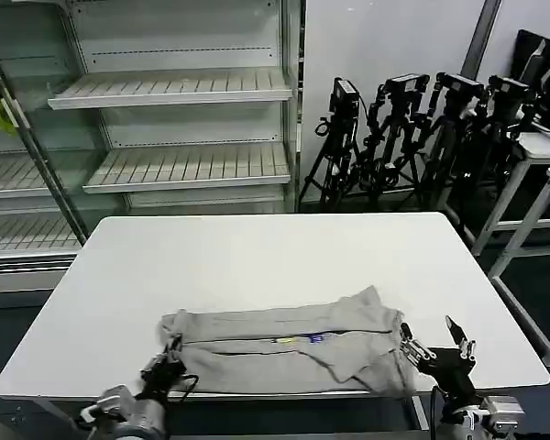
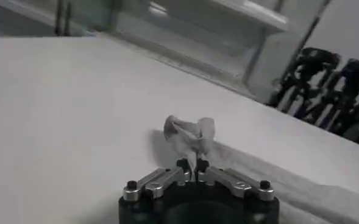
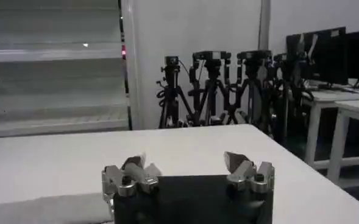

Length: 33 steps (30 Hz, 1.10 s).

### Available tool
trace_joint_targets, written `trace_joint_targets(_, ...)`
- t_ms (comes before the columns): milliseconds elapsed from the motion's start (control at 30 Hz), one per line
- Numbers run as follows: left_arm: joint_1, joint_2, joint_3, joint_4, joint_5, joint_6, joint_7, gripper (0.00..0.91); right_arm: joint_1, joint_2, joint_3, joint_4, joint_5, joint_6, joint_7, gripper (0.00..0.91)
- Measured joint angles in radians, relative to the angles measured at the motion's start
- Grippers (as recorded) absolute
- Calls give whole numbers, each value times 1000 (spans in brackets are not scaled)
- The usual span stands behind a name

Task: Fold and organize the clothes.

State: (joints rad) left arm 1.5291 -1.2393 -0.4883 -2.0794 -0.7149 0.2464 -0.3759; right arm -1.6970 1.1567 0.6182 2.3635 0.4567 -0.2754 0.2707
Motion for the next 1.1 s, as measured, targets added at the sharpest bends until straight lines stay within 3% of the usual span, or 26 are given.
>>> trace_joint_targets(433,27,264,-403,123,-219,40,25,71,59,-16,-43,-26,16,-17,7,907)
trace_joint_targets(567,42,310,-476,125,-293,59,19,71,60,-15,-46,-25,13,-17,7,907)
trace_joint_targets(767,66,295,-461,0,-384,87,-2,71,50,-10,-39,-14,3,-16,4,907)
trace_joint_targets(1100,12,133,-160,-138,-528,130,-87,71,2,13,-28,-11,-27,2,-4,907)
